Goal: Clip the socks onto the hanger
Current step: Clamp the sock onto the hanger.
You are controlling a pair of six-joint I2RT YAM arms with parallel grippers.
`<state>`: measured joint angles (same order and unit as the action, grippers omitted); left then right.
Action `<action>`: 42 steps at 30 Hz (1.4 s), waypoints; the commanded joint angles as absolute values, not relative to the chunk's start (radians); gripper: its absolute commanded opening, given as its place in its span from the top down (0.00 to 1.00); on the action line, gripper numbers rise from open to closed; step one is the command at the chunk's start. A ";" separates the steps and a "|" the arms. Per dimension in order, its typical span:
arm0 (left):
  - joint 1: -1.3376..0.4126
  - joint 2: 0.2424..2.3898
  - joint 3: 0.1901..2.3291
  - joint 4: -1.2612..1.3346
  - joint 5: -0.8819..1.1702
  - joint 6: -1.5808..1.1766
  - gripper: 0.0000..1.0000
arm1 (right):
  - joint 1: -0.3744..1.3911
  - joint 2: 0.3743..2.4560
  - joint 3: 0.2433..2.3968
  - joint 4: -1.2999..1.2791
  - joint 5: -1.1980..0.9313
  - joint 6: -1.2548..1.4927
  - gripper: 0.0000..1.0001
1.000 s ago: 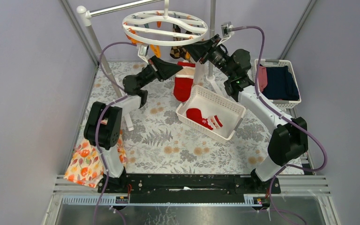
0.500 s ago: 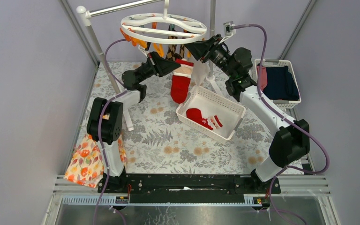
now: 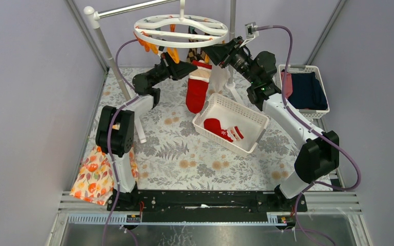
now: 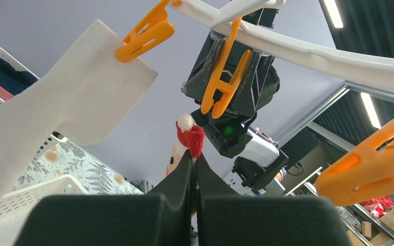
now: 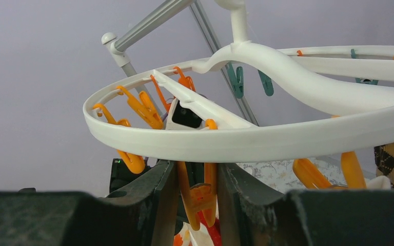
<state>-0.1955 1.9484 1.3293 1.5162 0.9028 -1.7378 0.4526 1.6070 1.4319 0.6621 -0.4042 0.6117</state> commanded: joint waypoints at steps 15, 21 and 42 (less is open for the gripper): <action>-0.221 1.968 1.401 1.624 0.921 -1.773 1.00 | 0.460 1.578 1.485 0.673 -0.411 0.614 1.00; -0.221 1.978 1.414 1.624 0.908 -1.779 1.00 | 0.460 1.580 1.485 0.670 -0.416 0.617 1.00; -0.216 1.995 1.448 1.624 0.856 -1.804 1.00 | 0.460 1.585 1.488 0.669 -0.433 0.617 1.00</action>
<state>-0.2161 1.9709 1.4086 1.5185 0.8845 -1.7878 0.4526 1.6070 1.4410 0.6548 -0.4126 0.6113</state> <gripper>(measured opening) 0.005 0.360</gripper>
